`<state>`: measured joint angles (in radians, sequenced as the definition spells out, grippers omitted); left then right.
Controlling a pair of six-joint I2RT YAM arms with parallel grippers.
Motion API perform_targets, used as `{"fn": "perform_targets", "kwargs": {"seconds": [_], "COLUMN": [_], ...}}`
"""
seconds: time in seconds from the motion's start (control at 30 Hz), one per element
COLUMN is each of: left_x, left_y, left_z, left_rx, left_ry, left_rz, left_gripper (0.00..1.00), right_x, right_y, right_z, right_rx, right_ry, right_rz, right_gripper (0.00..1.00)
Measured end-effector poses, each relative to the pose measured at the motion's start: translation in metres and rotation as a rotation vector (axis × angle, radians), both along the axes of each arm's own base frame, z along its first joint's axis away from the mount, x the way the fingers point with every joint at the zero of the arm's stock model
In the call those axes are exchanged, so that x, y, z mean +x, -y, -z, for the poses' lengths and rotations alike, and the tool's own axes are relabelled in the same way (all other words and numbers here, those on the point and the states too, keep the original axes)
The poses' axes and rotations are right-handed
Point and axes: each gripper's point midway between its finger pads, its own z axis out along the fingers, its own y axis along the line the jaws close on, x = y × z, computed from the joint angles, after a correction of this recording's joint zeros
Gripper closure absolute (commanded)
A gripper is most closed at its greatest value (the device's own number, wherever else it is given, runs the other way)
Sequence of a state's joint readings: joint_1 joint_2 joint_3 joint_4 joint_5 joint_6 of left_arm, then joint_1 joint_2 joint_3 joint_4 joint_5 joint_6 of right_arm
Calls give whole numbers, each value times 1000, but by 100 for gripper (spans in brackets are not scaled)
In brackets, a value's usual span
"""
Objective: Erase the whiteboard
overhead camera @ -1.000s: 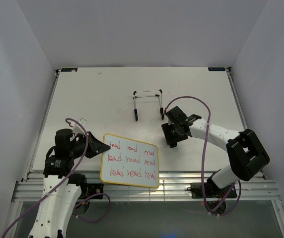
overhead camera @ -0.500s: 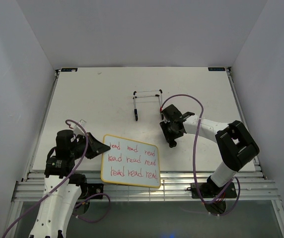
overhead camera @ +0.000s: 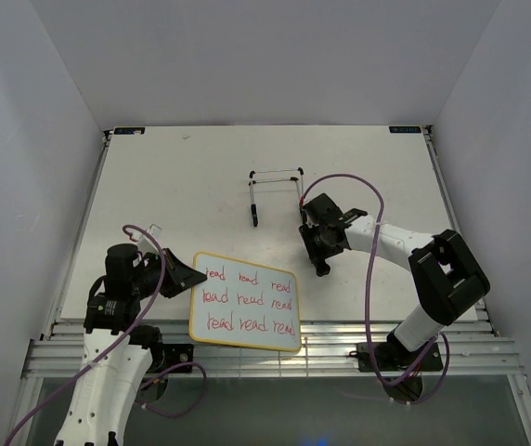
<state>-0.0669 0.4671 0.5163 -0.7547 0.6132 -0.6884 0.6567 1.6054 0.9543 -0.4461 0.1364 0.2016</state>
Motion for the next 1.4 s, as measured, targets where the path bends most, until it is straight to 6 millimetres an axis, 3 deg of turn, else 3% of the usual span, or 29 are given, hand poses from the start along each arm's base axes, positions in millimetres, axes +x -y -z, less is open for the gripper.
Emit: {"fn": "perform_targets", "kwargs": {"seconds": [0.33, 0.8, 1.0, 1.23, 1.33, 1.4], "left_x": [0, 0, 0, 2, 4, 5], "left_y": [0, -1, -1, -2, -4, -5], "left_z": [-1, -1, -1, 1, 2, 2], "left_rx": [0, 1, 0, 5, 8, 10], "left_ry": [7, 7, 5, -3, -10, -13], "left_rz": [-1, -5, -6, -25, -45, -53], "left_gripper": [100, 100, 100, 100, 100, 100], "right_x": [0, -9, -11, -11, -24, -39], "right_y": [0, 7, 11, -2, -26, -54], "right_z": [0, 7, 6, -24, -52, -74], "right_rx": [1, -15, -18, 68, 176, 274], "right_ry": [1, -18, -11, 53, 89, 109], "right_rz": [0, 2, 2, -18, -84, -160], "right_gripper": [57, 56, 75, 80, 80, 80]}}
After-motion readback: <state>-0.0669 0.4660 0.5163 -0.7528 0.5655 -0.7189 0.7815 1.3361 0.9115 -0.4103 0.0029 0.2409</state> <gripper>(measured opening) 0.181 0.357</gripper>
